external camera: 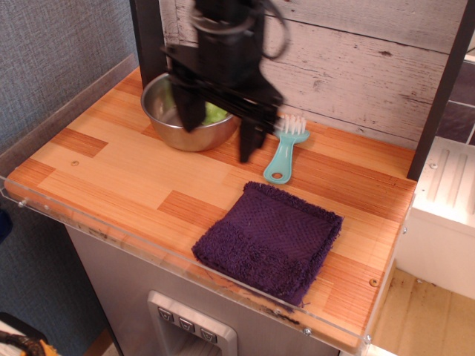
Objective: Move the towel to bottom left corner of table
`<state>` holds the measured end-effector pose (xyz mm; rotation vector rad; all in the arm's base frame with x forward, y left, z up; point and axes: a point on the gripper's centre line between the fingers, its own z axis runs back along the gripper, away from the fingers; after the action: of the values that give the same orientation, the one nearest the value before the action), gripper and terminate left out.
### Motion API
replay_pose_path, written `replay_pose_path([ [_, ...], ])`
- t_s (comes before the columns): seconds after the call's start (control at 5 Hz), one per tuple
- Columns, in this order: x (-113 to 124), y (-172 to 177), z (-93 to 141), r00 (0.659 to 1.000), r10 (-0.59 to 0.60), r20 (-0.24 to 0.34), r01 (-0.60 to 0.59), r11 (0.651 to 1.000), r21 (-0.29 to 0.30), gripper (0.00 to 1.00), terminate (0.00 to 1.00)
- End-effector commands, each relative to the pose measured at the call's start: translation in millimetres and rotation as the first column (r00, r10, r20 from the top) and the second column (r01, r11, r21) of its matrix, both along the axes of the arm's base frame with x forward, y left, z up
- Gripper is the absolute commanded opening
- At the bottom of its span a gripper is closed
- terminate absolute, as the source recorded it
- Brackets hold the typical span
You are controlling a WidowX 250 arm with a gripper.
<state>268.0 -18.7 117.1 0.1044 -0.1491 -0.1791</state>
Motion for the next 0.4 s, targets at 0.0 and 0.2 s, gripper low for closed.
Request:
replay_pose_path([
  [0.0,5.9,-38.8,-41.3,0.999,-0.035,-0.041,0.037,0.999,0.038,1.0,0.0],
  [0.2,6.2,-46.9,-61.9,0.997,-0.028,-0.072,0.032,0.998,0.058,1.0,0.0],
])
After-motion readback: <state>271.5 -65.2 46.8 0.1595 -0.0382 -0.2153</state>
